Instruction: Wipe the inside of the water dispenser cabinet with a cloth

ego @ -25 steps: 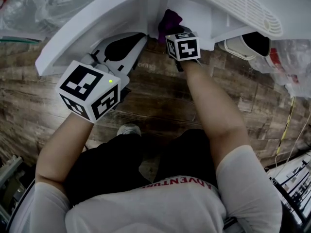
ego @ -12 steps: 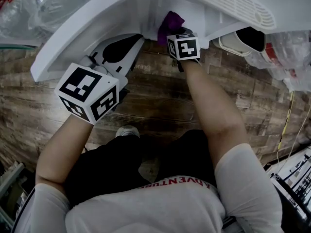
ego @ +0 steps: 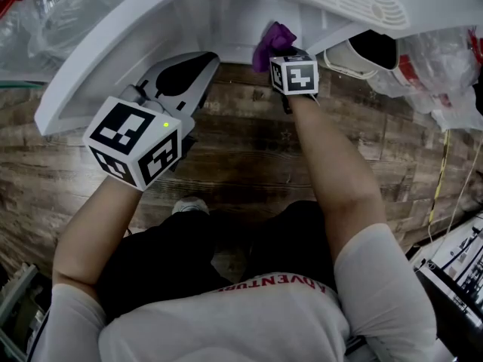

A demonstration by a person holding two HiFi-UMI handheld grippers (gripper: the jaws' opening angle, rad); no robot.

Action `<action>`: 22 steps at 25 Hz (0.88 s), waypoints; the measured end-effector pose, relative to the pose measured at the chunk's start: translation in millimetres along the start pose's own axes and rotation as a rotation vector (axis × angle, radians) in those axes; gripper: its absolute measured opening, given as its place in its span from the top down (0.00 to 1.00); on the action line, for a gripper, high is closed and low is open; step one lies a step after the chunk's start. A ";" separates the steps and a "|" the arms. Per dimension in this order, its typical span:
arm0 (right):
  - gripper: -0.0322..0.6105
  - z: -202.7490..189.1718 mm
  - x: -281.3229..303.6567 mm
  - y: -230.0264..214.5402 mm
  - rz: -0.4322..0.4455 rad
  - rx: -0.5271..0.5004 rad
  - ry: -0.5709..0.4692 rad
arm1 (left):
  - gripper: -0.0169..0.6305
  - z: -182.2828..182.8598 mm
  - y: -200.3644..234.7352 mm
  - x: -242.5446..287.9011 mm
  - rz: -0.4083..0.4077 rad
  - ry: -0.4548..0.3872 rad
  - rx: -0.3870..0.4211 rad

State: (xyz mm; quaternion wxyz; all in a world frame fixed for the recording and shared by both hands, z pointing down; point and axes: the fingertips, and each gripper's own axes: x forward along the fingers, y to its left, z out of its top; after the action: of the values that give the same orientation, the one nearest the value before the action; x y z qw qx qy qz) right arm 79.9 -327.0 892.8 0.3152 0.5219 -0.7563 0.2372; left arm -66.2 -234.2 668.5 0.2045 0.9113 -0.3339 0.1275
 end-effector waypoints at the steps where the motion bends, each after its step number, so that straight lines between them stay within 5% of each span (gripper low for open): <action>1: 0.85 -2.3 -1.9 -4.7 -0.007 0.001 0.003 | 0.93 0.7 -1.2 1.7 -0.001 -0.002 -0.002; 22: 0.85 -14.2 -37.0 -56.1 -0.119 0.077 -0.002 | 0.93 2.6 -22.6 16.3 -0.050 -0.019 -0.014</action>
State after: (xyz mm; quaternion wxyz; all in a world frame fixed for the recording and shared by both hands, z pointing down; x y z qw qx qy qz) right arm 145.2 -312.8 877.5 0.3076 0.5778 -0.7148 0.2464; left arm -38.9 -228.8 665.7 0.2108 0.9190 -0.3140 0.1116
